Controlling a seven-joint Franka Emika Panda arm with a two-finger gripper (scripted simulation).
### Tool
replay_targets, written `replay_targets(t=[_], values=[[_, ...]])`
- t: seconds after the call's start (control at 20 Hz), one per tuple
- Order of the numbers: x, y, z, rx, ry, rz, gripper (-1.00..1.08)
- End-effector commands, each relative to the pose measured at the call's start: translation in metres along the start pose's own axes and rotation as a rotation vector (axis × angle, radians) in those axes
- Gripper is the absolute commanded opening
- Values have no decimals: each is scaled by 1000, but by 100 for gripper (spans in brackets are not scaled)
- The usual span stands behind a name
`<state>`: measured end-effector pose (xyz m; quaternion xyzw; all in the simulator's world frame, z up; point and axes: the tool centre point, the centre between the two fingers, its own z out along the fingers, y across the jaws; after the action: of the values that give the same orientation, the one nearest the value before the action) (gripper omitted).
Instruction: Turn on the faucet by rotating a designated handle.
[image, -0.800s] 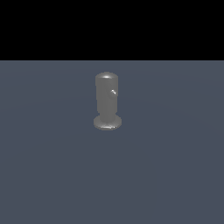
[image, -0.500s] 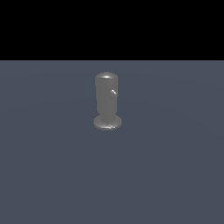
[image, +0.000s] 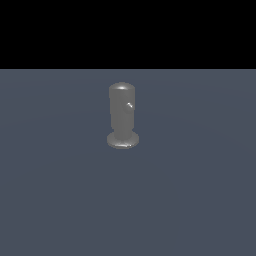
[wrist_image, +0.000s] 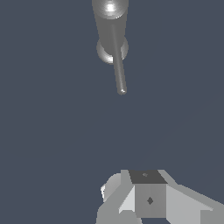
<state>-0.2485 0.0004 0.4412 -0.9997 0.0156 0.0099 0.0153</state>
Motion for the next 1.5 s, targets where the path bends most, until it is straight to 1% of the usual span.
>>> replay_targets(t=[0.0, 0.95, 1.2, 1.45], values=[[6, -3, 16, -2, 1, -9, -100], [71, -32, 158, -22, 13, -94, -100], [86, -39, 188, -25, 15, -112, -100], [97, -43, 208, -29, 17, -124, -100]])
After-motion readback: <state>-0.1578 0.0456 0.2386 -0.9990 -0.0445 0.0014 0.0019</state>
